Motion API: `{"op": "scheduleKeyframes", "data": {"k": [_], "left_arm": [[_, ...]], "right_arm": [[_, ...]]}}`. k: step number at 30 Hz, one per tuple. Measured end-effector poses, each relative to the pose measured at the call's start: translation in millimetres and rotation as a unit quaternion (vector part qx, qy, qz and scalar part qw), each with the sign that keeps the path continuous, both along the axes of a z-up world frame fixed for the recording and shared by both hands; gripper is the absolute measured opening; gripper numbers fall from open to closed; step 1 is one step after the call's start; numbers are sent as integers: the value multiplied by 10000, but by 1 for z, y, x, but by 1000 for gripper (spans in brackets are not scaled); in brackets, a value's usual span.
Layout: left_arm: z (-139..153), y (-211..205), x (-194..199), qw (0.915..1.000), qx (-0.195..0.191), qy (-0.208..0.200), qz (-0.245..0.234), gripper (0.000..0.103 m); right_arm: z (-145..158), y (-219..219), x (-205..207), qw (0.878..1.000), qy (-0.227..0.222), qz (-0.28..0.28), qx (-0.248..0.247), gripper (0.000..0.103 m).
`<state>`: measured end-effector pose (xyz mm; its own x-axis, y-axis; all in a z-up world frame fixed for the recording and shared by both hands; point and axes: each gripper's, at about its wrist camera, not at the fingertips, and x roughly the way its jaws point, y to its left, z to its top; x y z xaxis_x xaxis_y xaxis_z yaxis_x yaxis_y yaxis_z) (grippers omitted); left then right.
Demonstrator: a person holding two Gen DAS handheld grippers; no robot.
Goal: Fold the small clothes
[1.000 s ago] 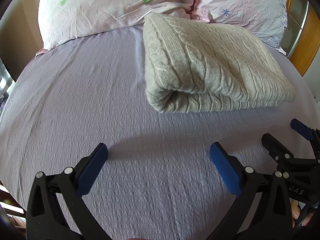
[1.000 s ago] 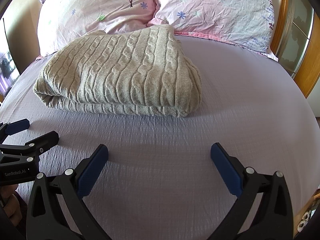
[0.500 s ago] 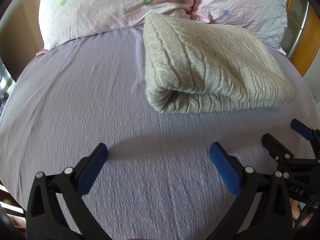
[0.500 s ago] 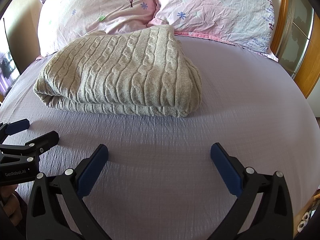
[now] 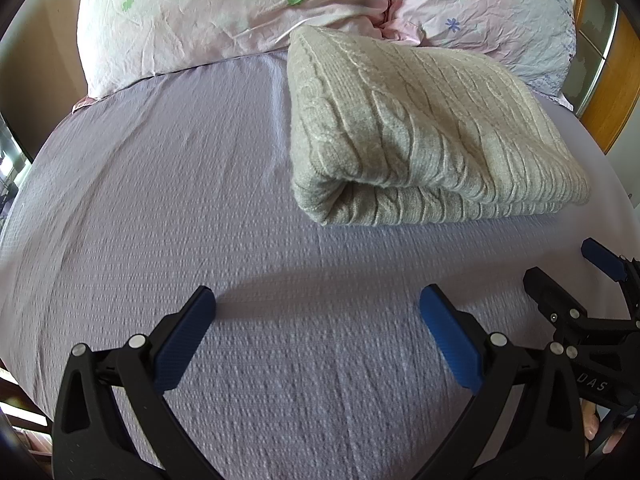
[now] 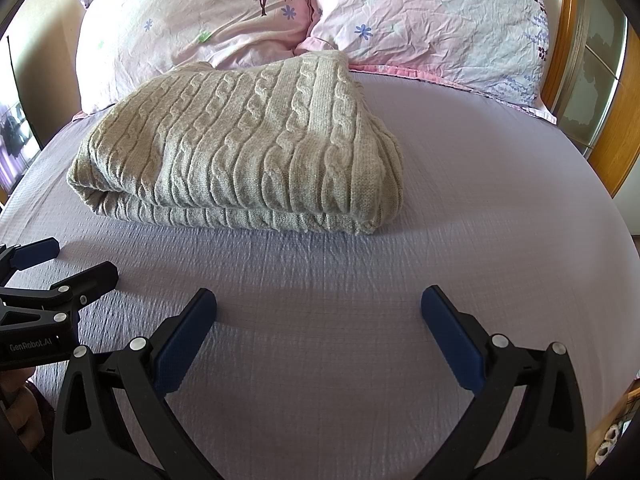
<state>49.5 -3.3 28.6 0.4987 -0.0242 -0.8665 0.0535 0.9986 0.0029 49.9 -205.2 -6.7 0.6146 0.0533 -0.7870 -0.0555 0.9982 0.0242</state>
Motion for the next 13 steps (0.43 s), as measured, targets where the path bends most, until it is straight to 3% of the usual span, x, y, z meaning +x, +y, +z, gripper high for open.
{"op": "scheduleKeyframes", "data": {"k": [13], "left_arm": [[1,0,0,10000,7,-23,12,101]], "right_arm": [[0,0,0,10000,-2,-6,0,102]]}}
